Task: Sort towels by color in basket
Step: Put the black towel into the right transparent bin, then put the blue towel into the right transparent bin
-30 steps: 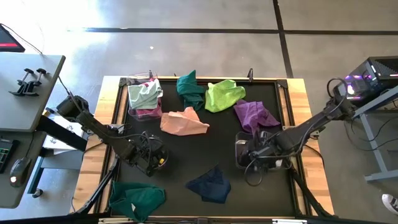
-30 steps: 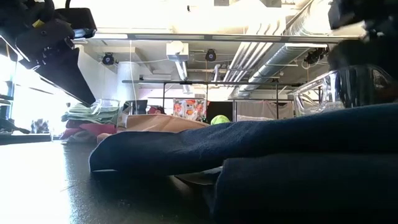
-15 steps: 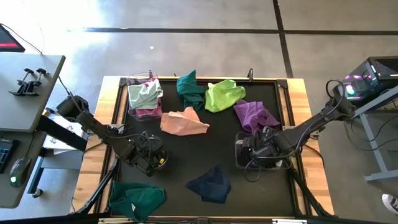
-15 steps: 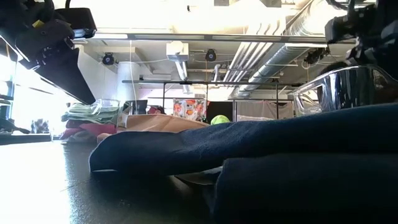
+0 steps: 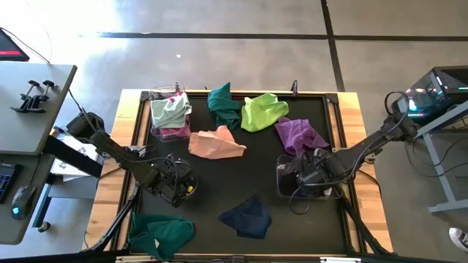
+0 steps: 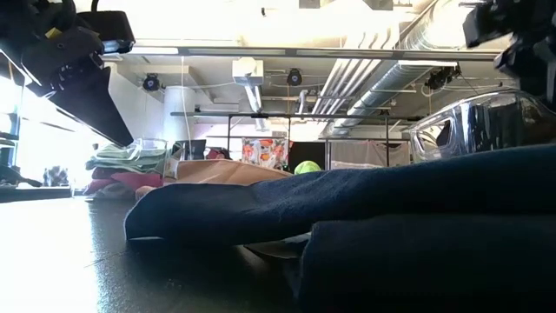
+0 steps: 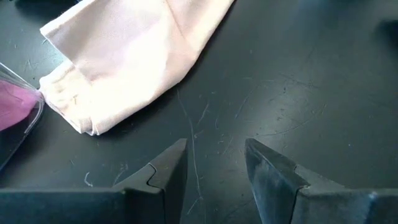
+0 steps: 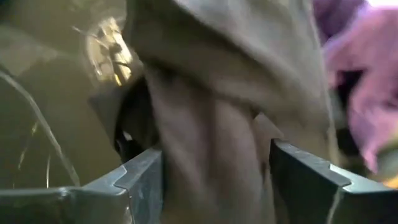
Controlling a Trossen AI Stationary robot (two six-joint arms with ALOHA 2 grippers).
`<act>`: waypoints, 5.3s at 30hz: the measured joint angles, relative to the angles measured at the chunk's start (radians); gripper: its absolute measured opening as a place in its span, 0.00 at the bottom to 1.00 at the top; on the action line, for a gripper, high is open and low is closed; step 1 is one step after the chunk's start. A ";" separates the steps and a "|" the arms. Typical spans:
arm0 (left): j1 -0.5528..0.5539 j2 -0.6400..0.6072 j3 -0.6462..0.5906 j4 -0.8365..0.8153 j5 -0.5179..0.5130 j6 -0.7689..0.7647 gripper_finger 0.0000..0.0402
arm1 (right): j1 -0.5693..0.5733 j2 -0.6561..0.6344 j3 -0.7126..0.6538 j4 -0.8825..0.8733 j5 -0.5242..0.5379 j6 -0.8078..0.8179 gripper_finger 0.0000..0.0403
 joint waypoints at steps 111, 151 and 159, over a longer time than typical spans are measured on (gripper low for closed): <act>0.000 0.000 0.000 0.008 -0.044 0.018 0.36 | -0.056 0.495 -0.109 1.176 -0.260 -1.191 0.22; 0.000 0.000 0.000 0.009 -0.067 0.017 0.36 | 0.219 -0.242 -0.004 -0.032 0.205 0.160 0.01; 0.000 0.000 0.000 0.010 -0.068 0.017 0.36 | 0.219 -0.244 -0.266 0.155 -0.080 0.214 0.04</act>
